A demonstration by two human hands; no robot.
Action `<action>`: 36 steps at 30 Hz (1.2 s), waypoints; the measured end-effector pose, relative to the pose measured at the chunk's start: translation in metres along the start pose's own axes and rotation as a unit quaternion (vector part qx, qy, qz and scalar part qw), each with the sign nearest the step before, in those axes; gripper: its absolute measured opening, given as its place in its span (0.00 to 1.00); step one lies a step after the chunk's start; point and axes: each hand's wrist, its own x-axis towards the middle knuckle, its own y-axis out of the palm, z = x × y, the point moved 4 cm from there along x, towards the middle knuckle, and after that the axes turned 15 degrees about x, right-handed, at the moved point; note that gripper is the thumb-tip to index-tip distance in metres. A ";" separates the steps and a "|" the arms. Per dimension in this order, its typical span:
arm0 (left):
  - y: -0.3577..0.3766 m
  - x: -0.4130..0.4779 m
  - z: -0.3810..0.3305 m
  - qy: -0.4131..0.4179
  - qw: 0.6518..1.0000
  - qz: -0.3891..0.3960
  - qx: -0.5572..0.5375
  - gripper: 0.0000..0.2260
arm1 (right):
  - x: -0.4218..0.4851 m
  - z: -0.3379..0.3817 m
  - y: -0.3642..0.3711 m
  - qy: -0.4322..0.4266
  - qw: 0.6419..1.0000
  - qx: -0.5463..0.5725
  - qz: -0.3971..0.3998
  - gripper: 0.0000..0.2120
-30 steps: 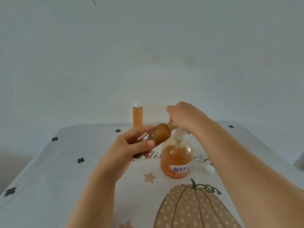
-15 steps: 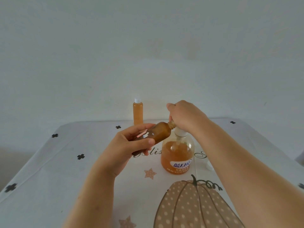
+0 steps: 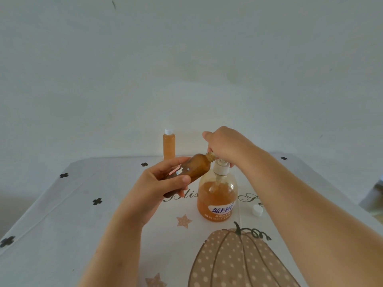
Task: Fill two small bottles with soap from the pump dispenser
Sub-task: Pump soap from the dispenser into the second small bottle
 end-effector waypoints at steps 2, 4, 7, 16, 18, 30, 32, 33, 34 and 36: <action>0.000 0.000 0.000 0.000 1.000 -0.001 0.002 0.23 | 0.003 -0.001 0.002 -0.012 1.000 -0.012 0.003 0.13; -0.001 0.001 0.000 -0.002 1.000 0.001 0.002 0.23 | 0.004 -0.002 0.003 -0.015 1.000 -0.024 0.010 0.11; -0.001 0.002 0.002 -0.008 1.000 0.004 0.004 0.22 | 0.010 -0.006 0.007 -0.027 1.000 -0.009 0.007 0.11; -0.002 0.003 0.006 -0.037 0.999 0.014 0.011 0.19 | 0.010 -0.016 0.017 -0.013 0.996 0.086 -0.025 0.17; -0.002 0.002 0.005 -0.035 0.999 0.017 0.012 0.20 | 0.012 -0.016 0.018 -0.009 0.995 0.092 -0.026 0.19; 0.003 0.002 -0.001 -0.003 1.000 0.007 -0.010 0.21 | 0.011 -0.005 -0.001 0.018 0.998 0.056 -0.013 0.21; 0.003 0.001 -0.001 -0.004 1.000 0.004 -0.014 0.21 | 0.007 -0.002 0.000 0.012 0.999 0.032 0.007 0.17; 0.002 0.001 -0.001 -0.004 1.000 0.002 -0.015 0.21 | 0.007 -0.003 0.002 0.015 0.999 0.031 0.010 0.13; 0.002 0.001 -0.001 -0.002 1.000 0.002 -0.016 0.21 | 0.007 -0.004 0.002 0.018 0.999 0.045 0.002 0.14; 0.003 0.001 -0.001 -0.001 1.000 0.006 -0.014 0.21 | 0.006 -0.005 0.003 0.026 0.997 0.066 -0.004 0.17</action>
